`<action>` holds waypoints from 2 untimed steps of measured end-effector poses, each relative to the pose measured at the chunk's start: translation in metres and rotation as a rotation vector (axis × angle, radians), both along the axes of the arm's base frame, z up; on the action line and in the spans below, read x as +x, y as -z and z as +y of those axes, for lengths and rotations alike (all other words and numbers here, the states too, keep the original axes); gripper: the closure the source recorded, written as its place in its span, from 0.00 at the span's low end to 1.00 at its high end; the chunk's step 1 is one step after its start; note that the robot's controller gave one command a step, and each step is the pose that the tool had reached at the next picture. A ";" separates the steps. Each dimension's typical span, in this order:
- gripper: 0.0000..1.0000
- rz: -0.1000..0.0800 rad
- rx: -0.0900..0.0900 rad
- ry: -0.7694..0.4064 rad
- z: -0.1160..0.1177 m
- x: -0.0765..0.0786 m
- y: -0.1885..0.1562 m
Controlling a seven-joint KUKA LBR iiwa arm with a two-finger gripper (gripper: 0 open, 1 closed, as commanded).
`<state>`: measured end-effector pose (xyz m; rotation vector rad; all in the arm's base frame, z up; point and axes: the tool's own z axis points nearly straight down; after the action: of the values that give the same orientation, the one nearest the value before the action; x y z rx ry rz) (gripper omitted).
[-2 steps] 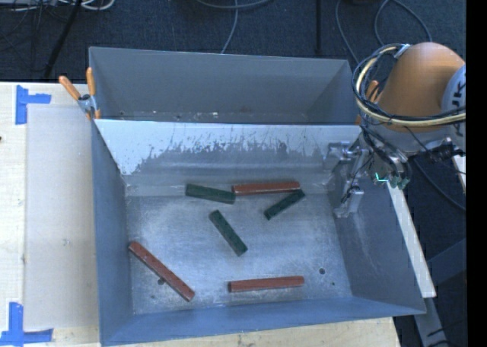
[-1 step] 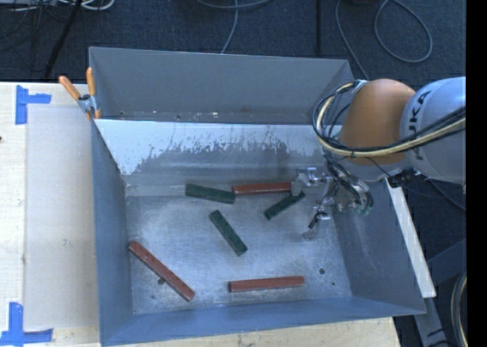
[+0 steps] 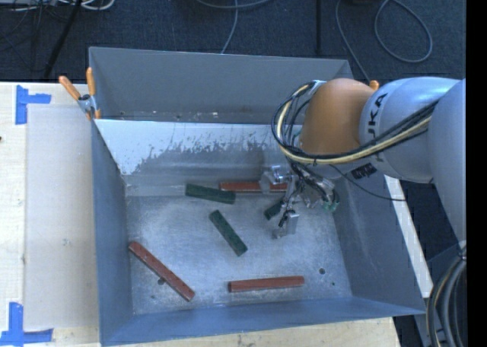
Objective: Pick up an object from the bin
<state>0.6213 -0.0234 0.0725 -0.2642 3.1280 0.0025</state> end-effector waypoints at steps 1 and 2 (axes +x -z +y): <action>0.00 0.004 0.000 -0.408 0.015 -0.024 0.003; 0.00 -0.001 -0.006 -0.405 -0.068 -0.001 0.003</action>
Offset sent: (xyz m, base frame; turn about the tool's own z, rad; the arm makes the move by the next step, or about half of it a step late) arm -0.0238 0.0132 -0.0025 -0.4063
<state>0.6204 -0.0913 0.0699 -0.8888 3.0110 -0.0060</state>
